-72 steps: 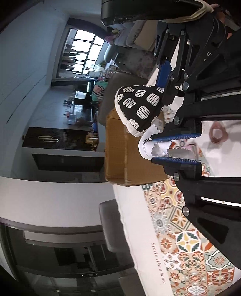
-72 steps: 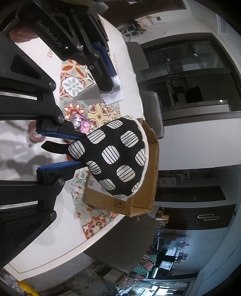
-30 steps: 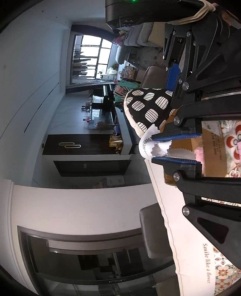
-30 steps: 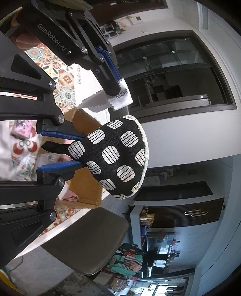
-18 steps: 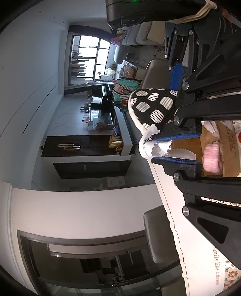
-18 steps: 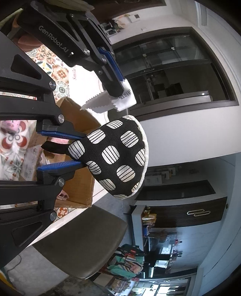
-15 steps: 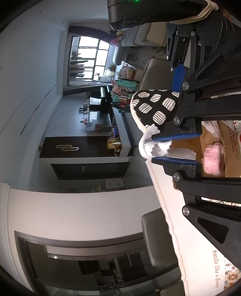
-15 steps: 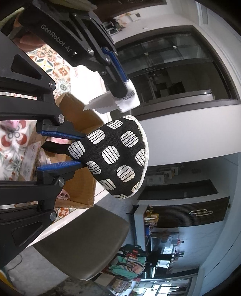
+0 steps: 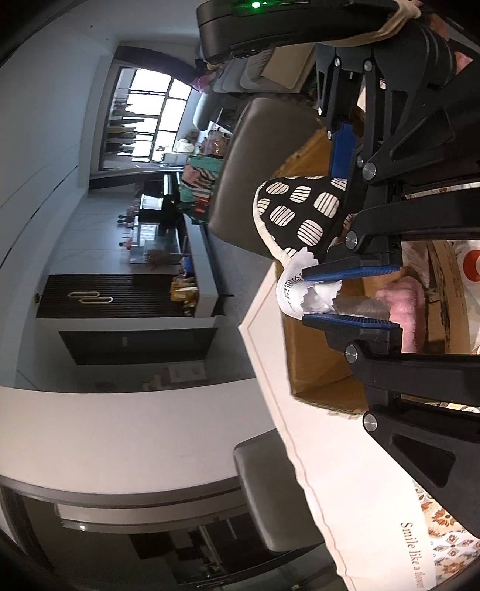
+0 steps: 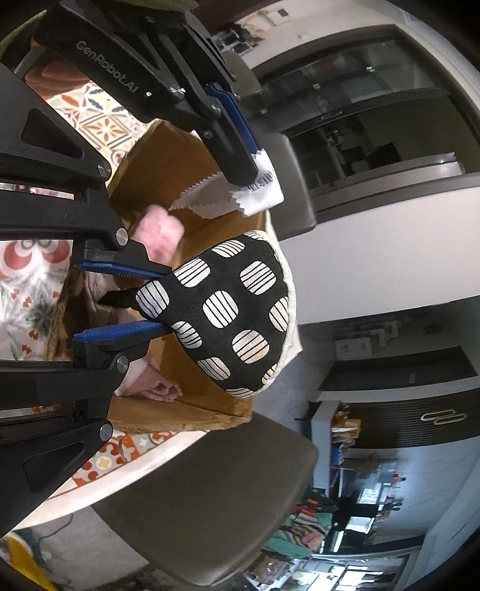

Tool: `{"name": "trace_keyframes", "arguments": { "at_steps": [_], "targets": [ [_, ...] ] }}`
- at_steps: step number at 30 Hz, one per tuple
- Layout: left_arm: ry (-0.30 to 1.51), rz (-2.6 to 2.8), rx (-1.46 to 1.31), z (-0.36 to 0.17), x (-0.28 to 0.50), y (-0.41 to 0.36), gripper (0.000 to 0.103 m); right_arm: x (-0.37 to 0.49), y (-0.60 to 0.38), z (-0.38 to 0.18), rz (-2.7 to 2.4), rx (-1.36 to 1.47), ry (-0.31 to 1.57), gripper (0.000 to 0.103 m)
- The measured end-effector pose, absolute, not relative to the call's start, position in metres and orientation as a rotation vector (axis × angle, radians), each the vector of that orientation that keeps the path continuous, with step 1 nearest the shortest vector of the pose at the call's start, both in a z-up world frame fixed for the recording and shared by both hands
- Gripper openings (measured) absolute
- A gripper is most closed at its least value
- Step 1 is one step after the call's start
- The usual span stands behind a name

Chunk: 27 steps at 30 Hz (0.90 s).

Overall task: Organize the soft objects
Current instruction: 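Open both tools to drop the mask and cloth into the box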

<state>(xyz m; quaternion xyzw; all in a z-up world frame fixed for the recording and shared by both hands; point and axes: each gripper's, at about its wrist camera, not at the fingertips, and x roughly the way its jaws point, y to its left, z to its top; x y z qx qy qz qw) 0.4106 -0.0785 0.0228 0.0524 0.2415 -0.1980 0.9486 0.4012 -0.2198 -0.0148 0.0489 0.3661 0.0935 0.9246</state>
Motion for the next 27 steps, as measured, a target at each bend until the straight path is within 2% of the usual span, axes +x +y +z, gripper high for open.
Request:
{"name": "trace_keyframes", "arguments": {
  "at_steps": [6, 8, 10, 18, 27],
  "targets": [
    [0.514, -0.409, 0.102, 0.015, 0.411, -0.080, 0.027, 0.404, -0.216, -0.015, 0.185, 0.091, 0.760, 0.028],
    [0.516, -0.412, 0.098, 0.014, 0.410, -0.080, 0.039, 0.404, -0.216, -0.015, 0.171, 0.079, 0.754, 0.028],
    [0.512, -0.412, 0.099, 0.015, 0.407, -0.081, 0.042, 0.402, -0.216, -0.014, 0.163, 0.079, 0.753, 0.028],
    [0.511, -0.389, 0.106, 0.022, 0.395, -0.078, 0.043, 0.390, -0.216, -0.004, 0.151, 0.078, 0.721, 0.028],
    [0.486, -0.336, 0.114, 0.037, 0.357, -0.062, 0.057, 0.362, -0.215, 0.009, 0.162, 0.092, 0.679, 0.028]
  ]
}}
